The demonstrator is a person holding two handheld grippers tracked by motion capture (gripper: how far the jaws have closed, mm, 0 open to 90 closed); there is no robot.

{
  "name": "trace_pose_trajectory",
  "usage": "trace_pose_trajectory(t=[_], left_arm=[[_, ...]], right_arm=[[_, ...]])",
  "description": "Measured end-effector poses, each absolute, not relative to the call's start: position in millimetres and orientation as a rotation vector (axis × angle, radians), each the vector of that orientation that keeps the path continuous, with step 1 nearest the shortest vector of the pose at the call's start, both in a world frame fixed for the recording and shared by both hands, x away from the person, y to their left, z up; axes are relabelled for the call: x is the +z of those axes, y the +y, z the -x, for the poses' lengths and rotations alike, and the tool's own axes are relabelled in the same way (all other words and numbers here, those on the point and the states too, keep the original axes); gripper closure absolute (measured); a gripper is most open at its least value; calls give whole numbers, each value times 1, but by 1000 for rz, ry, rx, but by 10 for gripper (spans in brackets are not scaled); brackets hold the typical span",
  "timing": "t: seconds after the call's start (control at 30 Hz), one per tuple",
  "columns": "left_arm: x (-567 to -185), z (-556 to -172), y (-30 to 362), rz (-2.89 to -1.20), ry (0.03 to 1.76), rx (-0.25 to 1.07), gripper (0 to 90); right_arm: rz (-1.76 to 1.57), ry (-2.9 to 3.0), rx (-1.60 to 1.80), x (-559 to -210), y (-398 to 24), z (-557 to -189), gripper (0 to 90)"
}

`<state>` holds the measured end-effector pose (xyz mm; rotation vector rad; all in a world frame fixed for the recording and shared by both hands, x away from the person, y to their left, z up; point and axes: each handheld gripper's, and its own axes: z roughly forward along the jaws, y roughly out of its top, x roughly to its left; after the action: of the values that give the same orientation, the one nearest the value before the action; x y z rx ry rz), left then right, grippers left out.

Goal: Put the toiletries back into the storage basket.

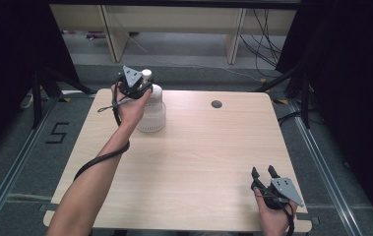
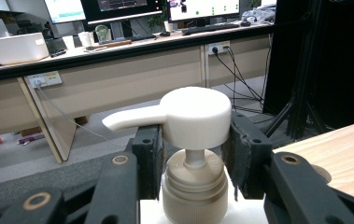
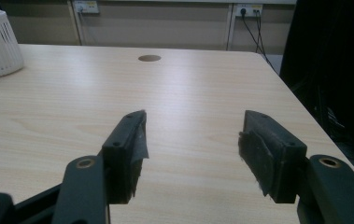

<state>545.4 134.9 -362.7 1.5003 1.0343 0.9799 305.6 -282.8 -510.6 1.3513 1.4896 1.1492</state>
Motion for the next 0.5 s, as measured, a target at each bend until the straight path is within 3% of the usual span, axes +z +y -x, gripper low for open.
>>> trace_pose_trajectory(t=[0.5], left_arm=[[-369, -547, 136, -1504, 1043, 975, 592]], right_arm=[[-1358, 1482, 1138, -510, -282, -305, 413]])
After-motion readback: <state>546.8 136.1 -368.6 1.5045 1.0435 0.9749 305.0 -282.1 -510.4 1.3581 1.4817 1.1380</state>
